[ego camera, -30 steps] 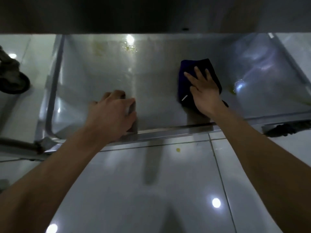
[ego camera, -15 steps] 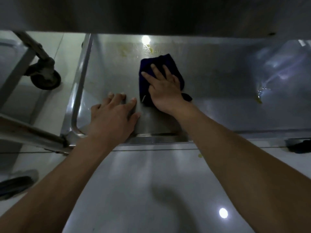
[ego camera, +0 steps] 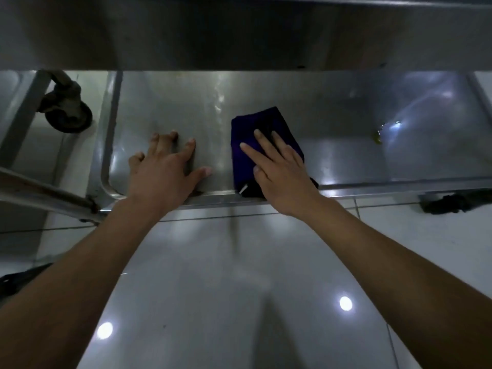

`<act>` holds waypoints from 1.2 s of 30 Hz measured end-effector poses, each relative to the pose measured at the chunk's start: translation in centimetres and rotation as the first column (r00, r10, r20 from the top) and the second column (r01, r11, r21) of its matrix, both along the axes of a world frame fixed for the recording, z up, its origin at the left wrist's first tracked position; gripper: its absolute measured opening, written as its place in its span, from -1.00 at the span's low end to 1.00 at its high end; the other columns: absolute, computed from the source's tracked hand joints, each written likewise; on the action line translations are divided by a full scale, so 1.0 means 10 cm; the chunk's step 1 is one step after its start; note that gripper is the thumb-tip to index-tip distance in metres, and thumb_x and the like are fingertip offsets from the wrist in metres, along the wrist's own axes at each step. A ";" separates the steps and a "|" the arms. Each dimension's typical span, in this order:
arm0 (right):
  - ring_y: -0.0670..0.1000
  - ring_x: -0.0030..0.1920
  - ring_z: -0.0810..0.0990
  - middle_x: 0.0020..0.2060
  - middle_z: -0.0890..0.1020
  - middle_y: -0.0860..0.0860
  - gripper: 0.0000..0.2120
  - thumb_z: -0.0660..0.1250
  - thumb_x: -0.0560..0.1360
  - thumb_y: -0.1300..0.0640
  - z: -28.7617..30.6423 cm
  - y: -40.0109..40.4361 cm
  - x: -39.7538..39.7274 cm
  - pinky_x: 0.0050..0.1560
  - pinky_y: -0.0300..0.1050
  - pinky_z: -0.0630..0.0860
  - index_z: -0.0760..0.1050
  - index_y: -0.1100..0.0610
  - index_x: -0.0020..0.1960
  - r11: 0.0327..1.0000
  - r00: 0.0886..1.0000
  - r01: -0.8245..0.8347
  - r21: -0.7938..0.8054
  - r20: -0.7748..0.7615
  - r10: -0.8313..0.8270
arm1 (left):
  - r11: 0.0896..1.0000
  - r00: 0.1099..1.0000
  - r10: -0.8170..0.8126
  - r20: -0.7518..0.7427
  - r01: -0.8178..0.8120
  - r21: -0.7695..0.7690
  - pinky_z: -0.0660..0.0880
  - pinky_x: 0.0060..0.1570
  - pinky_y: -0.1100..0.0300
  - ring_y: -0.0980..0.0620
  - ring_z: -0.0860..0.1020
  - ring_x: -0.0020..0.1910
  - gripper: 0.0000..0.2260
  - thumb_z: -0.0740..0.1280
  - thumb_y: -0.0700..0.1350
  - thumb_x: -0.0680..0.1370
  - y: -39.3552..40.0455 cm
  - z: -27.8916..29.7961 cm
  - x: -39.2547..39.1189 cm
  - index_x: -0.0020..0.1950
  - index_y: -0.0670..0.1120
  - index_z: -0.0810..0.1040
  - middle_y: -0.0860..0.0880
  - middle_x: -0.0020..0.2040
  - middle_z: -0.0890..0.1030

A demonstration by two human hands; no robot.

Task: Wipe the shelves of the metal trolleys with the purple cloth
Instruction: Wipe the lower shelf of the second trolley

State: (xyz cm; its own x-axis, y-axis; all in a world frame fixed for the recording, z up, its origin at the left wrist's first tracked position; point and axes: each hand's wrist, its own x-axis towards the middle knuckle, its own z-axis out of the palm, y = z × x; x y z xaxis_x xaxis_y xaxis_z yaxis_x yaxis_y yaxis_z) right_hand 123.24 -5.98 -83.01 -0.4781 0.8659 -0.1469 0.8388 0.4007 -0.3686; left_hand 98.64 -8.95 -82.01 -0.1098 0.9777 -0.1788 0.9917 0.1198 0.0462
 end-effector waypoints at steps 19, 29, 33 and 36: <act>0.14 0.61 -0.25 0.63 -0.15 0.05 -0.39 -0.34 0.63 -0.15 0.37 0.10 1.23 0.58 0.15 0.00 -0.17 -0.01 0.65 0.943 0.860 -0.331 -0.030 0.401 0.314 | 0.997 0.992 0.054 0.113 -0.047 -0.057 0.34 0.36 -0.27 -0.21 0.27 0.50 -0.41 0.31 0.29 0.54 0.03 0.24 0.13 0.49 0.03 0.41 -0.17 0.53 0.29; 0.16 0.61 -0.20 0.64 -0.09 0.05 -0.43 -0.09 0.69 -0.20 -0.03 0.01 1.05 0.59 0.15 -0.18 0.00 -0.03 0.64 0.987 0.991 -0.135 0.091 0.028 0.133 | 0.955 0.962 -0.029 0.270 -0.053 0.290 0.50 0.17 -0.18 -0.23 0.57 0.17 -0.71 0.27 -0.22 0.57 -0.42 0.07 1.80 0.25 -0.06 0.63 -0.09 0.29 0.59; 0.19 0.61 -0.15 0.64 -0.04 0.08 -0.42 -0.04 0.69 -0.16 0.00 0.03 1.12 0.59 0.16 -0.11 0.02 0.03 0.64 0.979 0.986 -0.163 0.123 0.052 0.158 | 0.946 0.979 -0.027 0.204 -0.041 0.322 0.42 0.23 -0.25 -0.22 0.54 0.24 -0.71 0.23 -0.21 0.59 -0.53 -0.03 2.11 0.27 -0.14 0.61 -0.12 0.26 0.60; 0.18 0.62 -0.15 0.64 -0.04 0.07 -0.45 -0.05 0.70 -0.11 0.01 0.11 1.30 0.59 0.15 -0.07 0.02 0.05 0.64 0.979 0.985 -0.173 0.109 0.050 0.168 | 0.938 0.983 0.038 0.182 -0.098 0.334 0.42 0.21 -0.24 -0.23 0.57 0.20 -0.70 0.21 -0.08 0.59 -0.51 -0.02 2.23 0.14 -0.14 0.68 -0.15 0.23 0.62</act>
State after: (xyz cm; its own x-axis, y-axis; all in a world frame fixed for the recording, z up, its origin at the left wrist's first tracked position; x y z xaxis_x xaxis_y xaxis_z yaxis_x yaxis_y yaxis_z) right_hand 136.21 -4.84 -82.87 -0.6156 0.7844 -0.0758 0.7681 0.5757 -0.2804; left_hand 120.94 -14.09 -82.23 -0.1750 0.9745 0.1407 0.9554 0.1336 0.2633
